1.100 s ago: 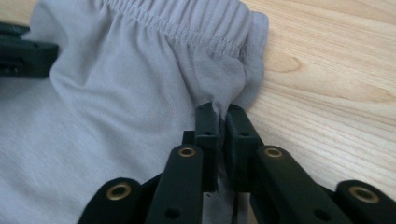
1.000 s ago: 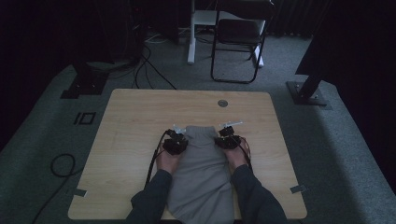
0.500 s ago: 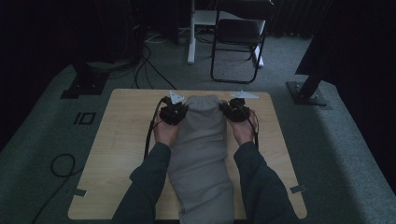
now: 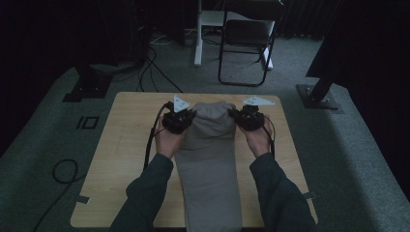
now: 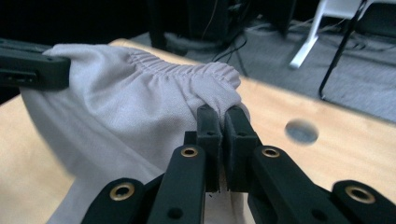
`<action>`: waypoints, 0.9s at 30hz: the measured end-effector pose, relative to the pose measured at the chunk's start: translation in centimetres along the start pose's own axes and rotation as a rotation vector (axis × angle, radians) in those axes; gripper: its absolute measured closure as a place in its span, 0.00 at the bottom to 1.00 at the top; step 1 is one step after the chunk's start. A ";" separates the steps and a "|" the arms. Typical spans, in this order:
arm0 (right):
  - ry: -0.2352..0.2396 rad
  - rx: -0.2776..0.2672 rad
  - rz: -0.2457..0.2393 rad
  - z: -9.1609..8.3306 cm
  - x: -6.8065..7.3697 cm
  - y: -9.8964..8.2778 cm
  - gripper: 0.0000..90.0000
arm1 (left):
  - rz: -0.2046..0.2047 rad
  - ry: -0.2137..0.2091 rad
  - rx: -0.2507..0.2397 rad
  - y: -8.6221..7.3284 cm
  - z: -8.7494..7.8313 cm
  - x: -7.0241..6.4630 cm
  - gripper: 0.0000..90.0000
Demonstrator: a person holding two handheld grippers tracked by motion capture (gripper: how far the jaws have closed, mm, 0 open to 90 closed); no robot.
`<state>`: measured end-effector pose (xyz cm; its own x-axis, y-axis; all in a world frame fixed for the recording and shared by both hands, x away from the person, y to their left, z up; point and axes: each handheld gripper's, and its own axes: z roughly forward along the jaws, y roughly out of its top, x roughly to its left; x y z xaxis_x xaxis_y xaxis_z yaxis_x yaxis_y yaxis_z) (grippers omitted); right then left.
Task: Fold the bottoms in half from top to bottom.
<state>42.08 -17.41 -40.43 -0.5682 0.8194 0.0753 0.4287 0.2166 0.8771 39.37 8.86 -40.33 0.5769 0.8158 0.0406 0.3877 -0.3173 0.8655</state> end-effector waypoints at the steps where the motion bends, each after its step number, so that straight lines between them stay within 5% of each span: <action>1: 0.009 0.010 0.000 -0.3 0.2 -0.7 0.97 | 0.008 -0.010 0.007 -0.6 -0.4 -0.4 0.95; 8: 0.044 0.087 -0.021 -2.3 2.6 -7.1 0.97 | 0.023 -0.069 0.052 -7.0 -2.4 -3.7 0.94; 14: 0.098 0.199 -0.038 -3.2 4.5 -12.3 0.97 | -0.059 -0.117 0.148 -13.1 -3.1 -6.1 0.94; 18: 0.131 0.300 -0.068 -3.3 6.2 -15.6 0.97 | -0.027 -0.115 0.248 -16.2 -2.8 -8.0 0.94; 20: 0.121 0.344 -0.097 -2.9 6.7 -17.0 0.96 | -0.010 -0.106 0.279 -17.4 -2.2 -8.3 0.94; 21: 0.115 0.364 -0.103 -2.6 6.8 -17.6 0.96 | -0.010 -0.103 0.251 -17.6 -2.2 -8.4 0.94; 27: 0.116 0.332 -0.062 -1.2 5.8 -17.2 0.96 | 0.018 -0.060 0.245 -17.1 -1.1 -7.8 0.94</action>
<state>30.56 -17.05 -54.51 -0.6680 0.7378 0.0971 0.5851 0.4401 0.6812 27.51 8.46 -54.87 0.6243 0.7809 0.0191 0.5354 -0.4456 0.7175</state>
